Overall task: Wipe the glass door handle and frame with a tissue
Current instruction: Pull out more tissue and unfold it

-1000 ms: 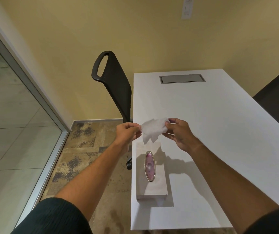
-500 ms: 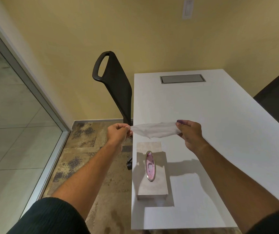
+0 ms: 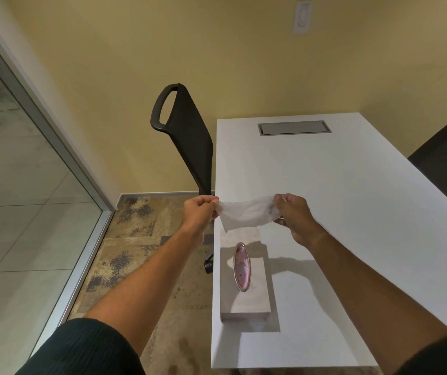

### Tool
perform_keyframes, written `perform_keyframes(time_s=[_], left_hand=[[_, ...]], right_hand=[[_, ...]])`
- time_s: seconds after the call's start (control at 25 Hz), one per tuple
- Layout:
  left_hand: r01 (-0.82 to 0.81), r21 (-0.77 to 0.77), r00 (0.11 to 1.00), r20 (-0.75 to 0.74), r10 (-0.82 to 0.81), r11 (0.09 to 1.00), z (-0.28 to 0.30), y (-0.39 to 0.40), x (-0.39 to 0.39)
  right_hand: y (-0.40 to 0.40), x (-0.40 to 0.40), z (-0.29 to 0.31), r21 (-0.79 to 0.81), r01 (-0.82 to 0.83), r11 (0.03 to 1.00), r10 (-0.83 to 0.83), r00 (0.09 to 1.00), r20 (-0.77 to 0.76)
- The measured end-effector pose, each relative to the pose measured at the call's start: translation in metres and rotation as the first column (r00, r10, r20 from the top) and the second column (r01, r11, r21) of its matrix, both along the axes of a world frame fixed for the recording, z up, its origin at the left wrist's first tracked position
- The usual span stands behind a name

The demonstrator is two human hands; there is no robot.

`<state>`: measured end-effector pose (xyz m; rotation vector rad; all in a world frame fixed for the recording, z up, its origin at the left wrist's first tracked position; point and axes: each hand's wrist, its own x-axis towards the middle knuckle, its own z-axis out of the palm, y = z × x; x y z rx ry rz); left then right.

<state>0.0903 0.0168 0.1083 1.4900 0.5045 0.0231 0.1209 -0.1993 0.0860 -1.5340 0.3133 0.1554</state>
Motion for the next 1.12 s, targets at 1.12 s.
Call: perform_keyframes(time_s=[1.12], left_hand=[[0.103, -0.052, 0.994, 0.041, -0.101, 0.993, 0.002, -0.030, -0.010]], right_hand=[[0.055, -0.029, 0.001, -0.565, -0.054, 0.823, 0.371, 0.805, 0.463]])
